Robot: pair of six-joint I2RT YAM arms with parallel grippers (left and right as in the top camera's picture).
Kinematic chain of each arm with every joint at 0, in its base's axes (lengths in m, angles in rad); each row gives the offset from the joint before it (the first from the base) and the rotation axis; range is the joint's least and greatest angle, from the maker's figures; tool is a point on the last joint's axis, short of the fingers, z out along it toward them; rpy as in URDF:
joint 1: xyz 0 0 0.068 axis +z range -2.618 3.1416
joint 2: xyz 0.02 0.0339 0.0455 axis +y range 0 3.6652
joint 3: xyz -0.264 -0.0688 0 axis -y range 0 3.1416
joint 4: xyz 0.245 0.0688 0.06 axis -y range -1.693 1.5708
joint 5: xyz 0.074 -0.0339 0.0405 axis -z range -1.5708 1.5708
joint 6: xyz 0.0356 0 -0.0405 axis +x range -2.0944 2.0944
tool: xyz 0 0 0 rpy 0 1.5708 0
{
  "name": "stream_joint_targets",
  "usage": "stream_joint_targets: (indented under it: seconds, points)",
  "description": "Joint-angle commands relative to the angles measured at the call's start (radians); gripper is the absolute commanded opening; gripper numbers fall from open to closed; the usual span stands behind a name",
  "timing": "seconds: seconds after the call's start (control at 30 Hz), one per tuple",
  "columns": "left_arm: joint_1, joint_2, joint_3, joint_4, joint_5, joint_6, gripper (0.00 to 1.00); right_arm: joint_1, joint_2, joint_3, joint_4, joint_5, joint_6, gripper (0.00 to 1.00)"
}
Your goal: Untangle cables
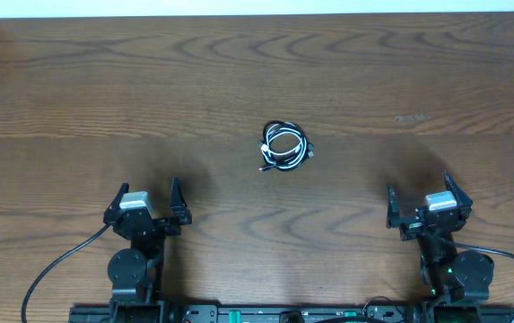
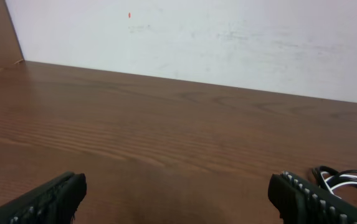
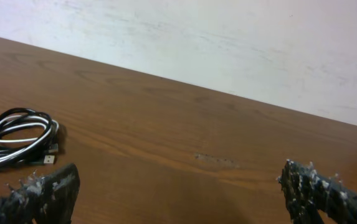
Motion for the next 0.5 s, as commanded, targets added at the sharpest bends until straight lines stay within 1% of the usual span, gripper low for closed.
stream_joint_targets:
  seconds: [0.0, 0.47]
  points:
    - [0.004, 0.000, -0.015, -0.045, -0.013, 0.017, 0.99, 0.013, -0.005, -0.001, -0.004, -0.006, 0.011, 0.99]
    - [0.004, 0.000, -0.015, -0.045, -0.013, 0.017, 0.98, 0.013, -0.005, -0.001, -0.004, -0.006, 0.011, 0.99]
